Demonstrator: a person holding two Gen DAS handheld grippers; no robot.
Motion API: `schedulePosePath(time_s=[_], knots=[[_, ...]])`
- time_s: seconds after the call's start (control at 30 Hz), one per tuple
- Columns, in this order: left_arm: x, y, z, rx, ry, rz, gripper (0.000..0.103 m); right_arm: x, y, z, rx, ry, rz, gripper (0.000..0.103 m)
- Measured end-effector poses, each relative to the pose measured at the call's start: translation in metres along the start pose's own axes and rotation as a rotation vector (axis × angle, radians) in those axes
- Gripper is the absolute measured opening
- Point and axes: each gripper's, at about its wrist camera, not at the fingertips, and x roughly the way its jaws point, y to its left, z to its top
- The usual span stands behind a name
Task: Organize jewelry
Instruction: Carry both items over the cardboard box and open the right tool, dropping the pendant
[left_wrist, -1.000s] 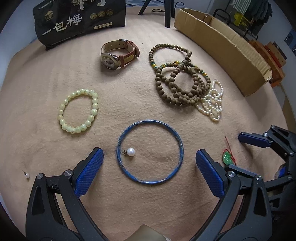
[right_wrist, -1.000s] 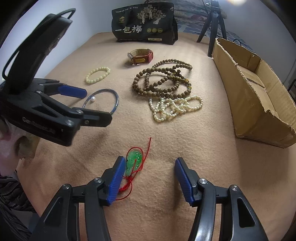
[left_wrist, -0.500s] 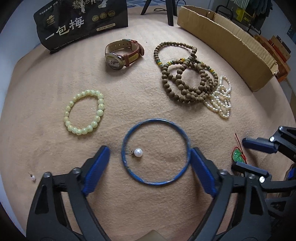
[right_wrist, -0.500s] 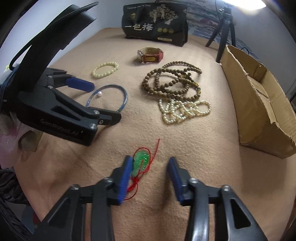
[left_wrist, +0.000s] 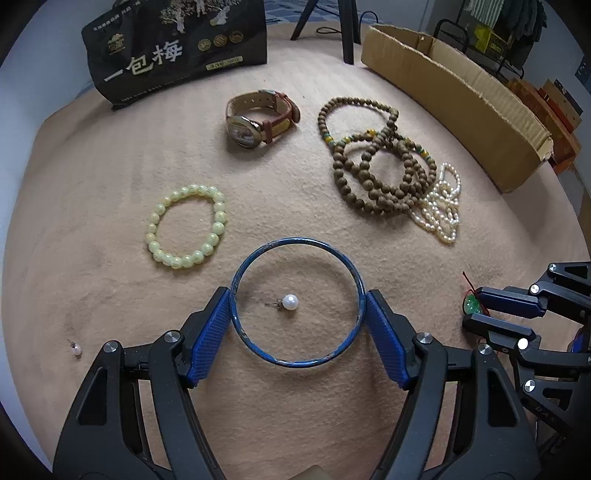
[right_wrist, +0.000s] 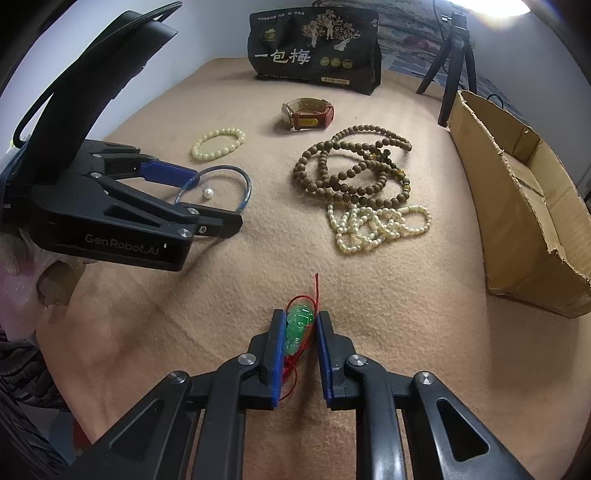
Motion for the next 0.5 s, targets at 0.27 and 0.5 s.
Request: schedulePosePath(time_s=[0.27, 0.5], knots=[[-0.030, 0.012, 0.007, -0.062, -0.075, 0.001, 0.075, -0.022, -0.002, 0.012, 0.020, -0.065, 0.024, 0.014], [-0.056, 0.009, 0.024, -0.082, -0.155, -0.003, 0.075, -0.049, -0.017, 0.028, 0.050, -0.140, 0.017, 0.014]])
